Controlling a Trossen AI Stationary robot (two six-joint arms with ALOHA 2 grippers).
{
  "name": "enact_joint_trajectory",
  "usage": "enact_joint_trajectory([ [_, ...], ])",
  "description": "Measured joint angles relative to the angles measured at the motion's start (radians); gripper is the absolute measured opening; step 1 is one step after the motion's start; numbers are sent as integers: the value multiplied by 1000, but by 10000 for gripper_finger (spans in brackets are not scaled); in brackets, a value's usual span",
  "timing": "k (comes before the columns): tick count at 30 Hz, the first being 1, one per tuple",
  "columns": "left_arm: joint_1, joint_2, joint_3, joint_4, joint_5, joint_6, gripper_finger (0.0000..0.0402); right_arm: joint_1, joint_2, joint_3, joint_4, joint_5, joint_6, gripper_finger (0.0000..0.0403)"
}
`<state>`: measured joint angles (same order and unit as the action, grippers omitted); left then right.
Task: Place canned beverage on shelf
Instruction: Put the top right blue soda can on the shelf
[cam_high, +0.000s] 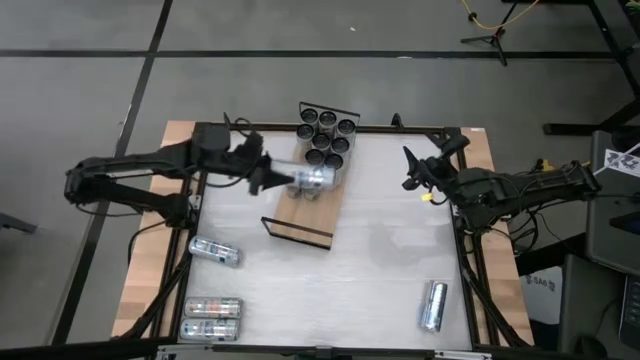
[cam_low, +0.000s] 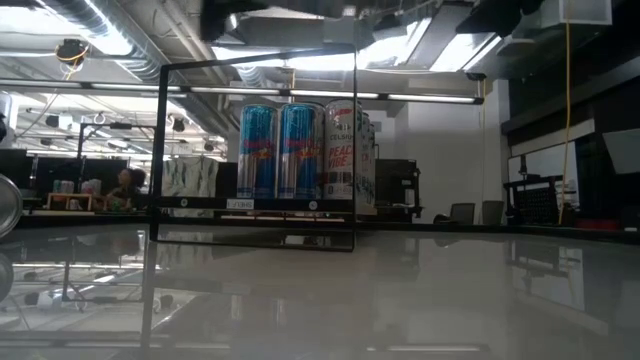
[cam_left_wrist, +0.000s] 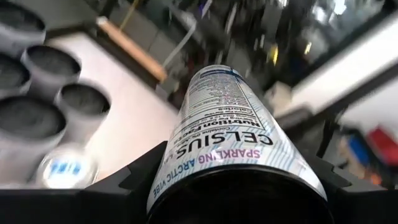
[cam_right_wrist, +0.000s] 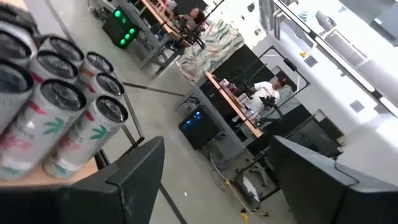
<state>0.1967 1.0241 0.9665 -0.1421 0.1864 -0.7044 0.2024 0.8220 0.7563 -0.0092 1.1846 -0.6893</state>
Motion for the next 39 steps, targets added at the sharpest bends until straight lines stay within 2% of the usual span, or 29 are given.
enact_joint_trajectory([
  [8, 0, -112, 0, -425, 15, 127, 245, 0, 0, 0, 8, -5, 173, 285],
  [14, 0, -134, 0, -577, 15, 224, 245, 0, 0, 0, 8, -158, 294, 285],
  [21, 24, -118, 30, -617, -9, 342, 245, 0, 21, 0, 14, -349, 430, 285],
  [26, 52, -28, 191, -747, -75, 452, 245, -4, 58, 0, 15, -394, 476, 285],
  [31, 50, 145, 397, -945, -116, 533, 245, -46, 104, 0, 16, -416, 487, 285],
  [39, -3, 428, 645, -1199, -116, 609, 245, -142, 158, 0, 15, -614, 545, 285],
])
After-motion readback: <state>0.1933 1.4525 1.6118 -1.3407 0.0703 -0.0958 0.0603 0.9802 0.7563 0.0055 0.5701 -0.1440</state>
